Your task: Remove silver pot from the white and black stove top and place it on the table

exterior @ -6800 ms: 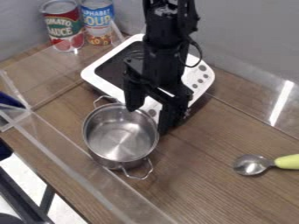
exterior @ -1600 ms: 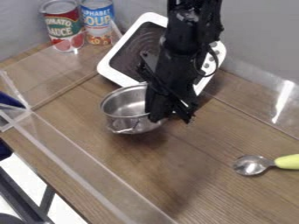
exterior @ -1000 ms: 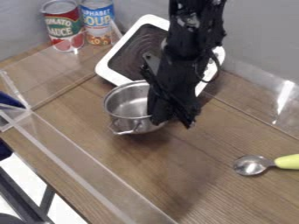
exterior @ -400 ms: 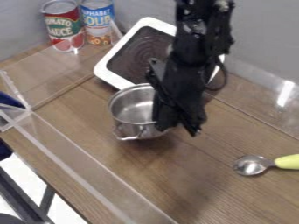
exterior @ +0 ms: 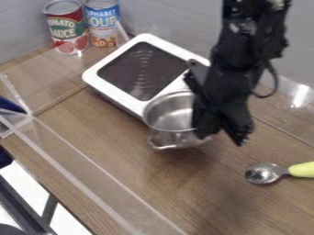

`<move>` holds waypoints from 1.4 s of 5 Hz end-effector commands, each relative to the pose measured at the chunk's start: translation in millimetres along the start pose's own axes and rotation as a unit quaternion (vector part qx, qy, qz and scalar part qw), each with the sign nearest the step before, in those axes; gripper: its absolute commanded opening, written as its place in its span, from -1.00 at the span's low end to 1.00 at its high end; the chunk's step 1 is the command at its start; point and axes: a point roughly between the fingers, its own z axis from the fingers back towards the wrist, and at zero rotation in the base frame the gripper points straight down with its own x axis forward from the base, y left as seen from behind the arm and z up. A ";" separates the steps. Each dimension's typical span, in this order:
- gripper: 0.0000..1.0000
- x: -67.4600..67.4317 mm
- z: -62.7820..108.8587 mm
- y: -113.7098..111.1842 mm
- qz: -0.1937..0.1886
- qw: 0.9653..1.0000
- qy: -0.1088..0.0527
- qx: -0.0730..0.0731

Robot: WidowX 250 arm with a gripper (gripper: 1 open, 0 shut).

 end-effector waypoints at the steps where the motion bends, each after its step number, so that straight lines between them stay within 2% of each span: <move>1: -1.00 20.2 9.2 -8.2 -0.005 0.999 -0.039 0.007; 3: -1.00 32.4 21.6 -7.1 -0.008 0.998 -0.065 0.015; 5: -1.00 44.8 19.0 -20.0 -0.016 0.996 -0.084 0.022; 7: -1.00 55.3 37.9 -6.5 -0.035 0.995 -0.090 0.040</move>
